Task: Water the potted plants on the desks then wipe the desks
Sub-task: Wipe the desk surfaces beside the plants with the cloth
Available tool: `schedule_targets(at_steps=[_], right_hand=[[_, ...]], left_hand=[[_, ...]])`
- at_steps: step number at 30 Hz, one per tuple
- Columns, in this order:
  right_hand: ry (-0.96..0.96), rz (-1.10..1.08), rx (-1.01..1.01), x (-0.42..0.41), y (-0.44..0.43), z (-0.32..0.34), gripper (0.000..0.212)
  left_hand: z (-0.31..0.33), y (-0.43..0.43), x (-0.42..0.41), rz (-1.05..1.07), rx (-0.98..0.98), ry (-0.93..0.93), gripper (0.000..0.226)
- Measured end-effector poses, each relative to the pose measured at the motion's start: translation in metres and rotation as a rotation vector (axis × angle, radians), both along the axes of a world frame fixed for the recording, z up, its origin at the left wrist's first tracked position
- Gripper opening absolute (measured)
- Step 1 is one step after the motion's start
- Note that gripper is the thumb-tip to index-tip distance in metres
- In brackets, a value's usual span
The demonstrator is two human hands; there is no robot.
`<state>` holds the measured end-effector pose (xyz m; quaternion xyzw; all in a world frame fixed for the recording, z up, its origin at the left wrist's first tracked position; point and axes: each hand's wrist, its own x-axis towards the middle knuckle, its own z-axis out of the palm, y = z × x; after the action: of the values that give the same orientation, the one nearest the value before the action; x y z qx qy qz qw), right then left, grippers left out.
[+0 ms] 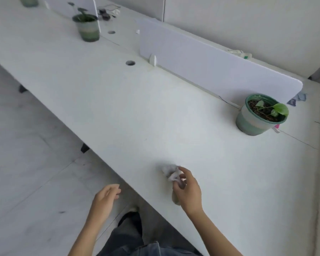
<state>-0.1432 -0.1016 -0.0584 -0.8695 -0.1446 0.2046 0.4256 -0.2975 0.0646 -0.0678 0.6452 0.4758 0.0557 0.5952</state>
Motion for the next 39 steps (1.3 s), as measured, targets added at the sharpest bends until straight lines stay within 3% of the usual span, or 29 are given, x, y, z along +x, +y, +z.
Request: schedule_targets(at_steps=[3,7,15,19,32,36,39], right_hand=[[0.127,0.153,0.066,-0.022,-0.008,0.0,0.035],[0.222,0.349,0.039,-0.044,-0.008,-0.002,0.042],[0.207,0.589,-0.013,-0.087,0.029,0.001,0.034],[0.163,0.597,-0.054,-0.122,0.072,-0.001,0.032],[0.11,0.6,-0.114,-0.284,0.228,-0.013,0.033],[0.064,0.543,-0.117,-0.291,0.255,-0.013,0.032],[0.054,0.536,-0.153,-0.288,0.282,-0.017,0.033]], left_hand=[[-0.008,-0.024,-0.042,0.069,-0.001,0.085,0.017],[-0.007,-0.038,-0.077,0.147,0.013,0.138,0.02],[0.004,-0.023,-0.099,0.14,0.018,0.085,0.02],[0.007,0.003,-0.148,0.194,0.047,0.061,0.023],[-0.012,0.13,-0.366,0.706,0.018,0.052,0.018],[-0.022,0.154,-0.367,0.705,-0.047,0.039,0.018],[-0.025,0.178,-0.346,0.567,-0.113,0.064,0.02]])
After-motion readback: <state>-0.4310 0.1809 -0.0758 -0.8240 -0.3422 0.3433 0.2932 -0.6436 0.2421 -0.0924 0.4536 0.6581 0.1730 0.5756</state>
